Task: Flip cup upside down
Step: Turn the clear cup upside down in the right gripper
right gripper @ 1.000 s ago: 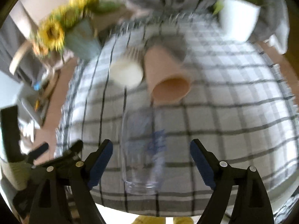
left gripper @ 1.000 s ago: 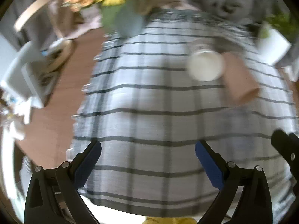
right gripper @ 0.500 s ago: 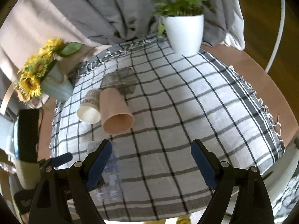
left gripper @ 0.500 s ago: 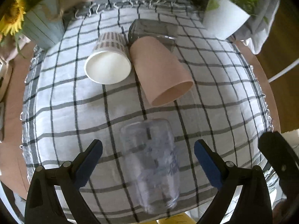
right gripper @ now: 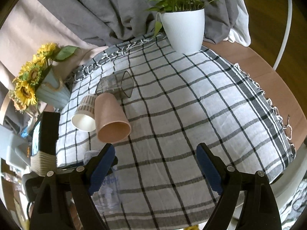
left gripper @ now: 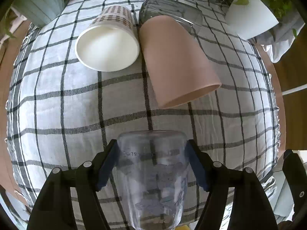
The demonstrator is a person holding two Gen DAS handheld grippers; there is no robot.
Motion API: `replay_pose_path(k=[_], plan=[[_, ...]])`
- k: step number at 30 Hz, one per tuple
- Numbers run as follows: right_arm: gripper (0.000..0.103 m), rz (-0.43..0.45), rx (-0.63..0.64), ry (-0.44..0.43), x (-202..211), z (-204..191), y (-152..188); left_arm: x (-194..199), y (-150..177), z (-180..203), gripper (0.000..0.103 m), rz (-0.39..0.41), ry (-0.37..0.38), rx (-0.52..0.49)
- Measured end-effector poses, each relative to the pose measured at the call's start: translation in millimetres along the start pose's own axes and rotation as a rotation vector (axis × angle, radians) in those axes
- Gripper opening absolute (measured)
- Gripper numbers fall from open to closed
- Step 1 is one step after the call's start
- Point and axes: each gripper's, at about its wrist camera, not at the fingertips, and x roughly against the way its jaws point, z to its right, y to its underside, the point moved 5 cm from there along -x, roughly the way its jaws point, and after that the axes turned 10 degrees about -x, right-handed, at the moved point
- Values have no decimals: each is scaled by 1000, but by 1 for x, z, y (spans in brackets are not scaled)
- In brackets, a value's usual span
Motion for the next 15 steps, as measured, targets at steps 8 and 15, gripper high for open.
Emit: replay_pose_path(k=[8,15], plan=[[86,8,17,-31,14,0,2,34,10,7,71,77,-31,-7],[86,37,30,-55,35,1,2,62,20,14,71,141,-53,-26]])
